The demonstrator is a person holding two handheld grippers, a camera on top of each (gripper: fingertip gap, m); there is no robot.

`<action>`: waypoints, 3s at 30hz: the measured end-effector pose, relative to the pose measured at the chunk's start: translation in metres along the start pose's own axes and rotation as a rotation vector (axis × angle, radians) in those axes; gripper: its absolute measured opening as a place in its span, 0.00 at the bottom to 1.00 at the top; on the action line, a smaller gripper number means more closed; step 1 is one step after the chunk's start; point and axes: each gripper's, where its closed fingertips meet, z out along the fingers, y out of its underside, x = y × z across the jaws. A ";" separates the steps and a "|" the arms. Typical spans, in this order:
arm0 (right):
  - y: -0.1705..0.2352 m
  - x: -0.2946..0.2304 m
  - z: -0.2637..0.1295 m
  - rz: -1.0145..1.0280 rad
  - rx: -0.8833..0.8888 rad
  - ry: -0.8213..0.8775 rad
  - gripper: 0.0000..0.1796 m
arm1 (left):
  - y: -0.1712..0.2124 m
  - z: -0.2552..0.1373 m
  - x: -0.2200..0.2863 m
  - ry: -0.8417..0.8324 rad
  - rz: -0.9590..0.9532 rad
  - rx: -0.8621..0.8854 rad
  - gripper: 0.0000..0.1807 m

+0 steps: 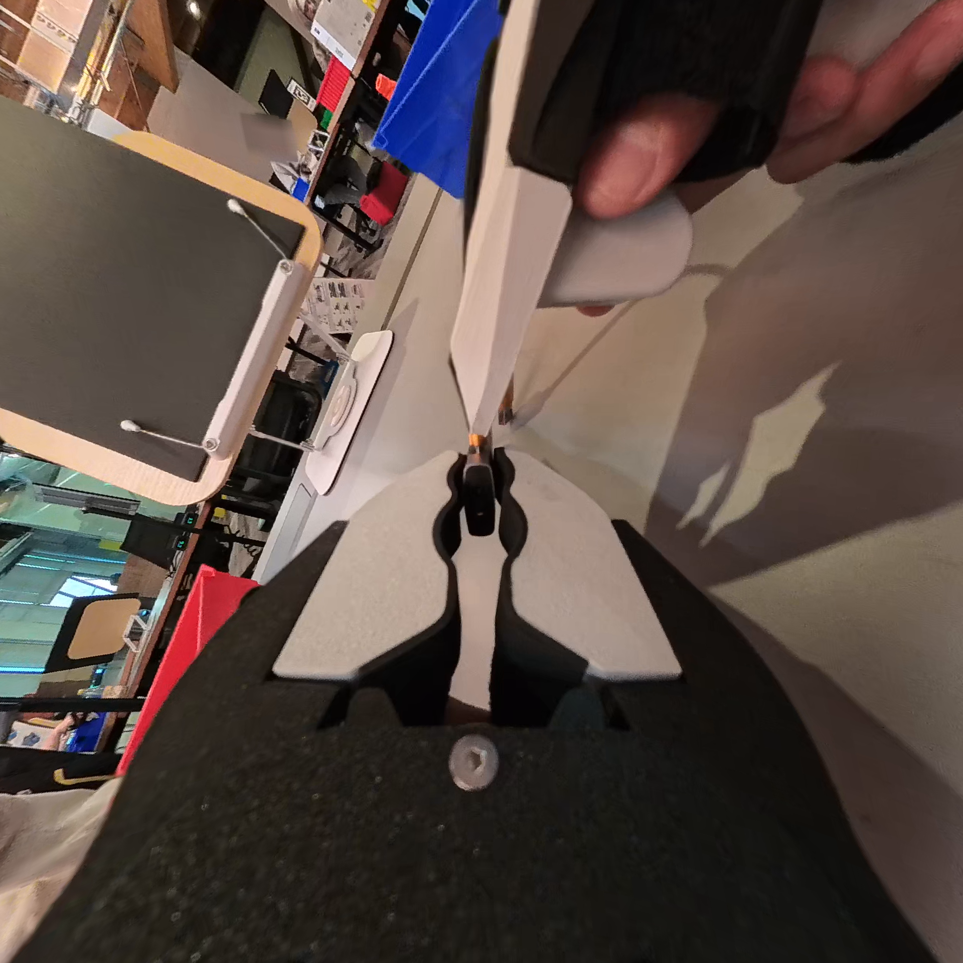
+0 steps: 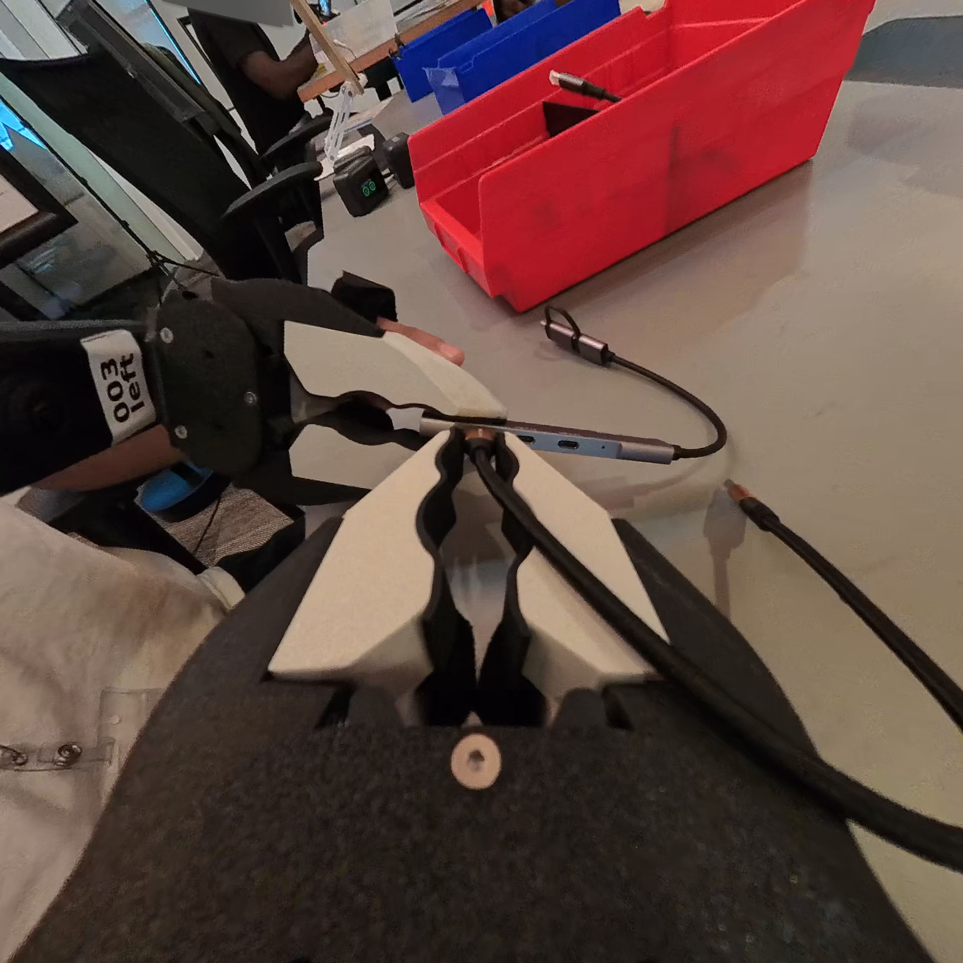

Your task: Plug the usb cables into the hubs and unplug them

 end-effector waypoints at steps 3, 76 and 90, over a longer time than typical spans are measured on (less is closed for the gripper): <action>-0.006 0.002 -0.003 0.046 0.004 -0.016 0.06 | -0.003 0.002 -0.005 -0.022 -0.024 0.013 0.05; -0.020 0.025 -0.042 0.008 0.124 0.023 0.30 | -0.024 -0.034 -0.062 0.303 -1.075 0.518 0.05; -0.018 0.037 -0.061 -0.032 0.123 0.068 0.34 | -0.032 -0.030 -0.043 0.383 -1.002 0.521 0.05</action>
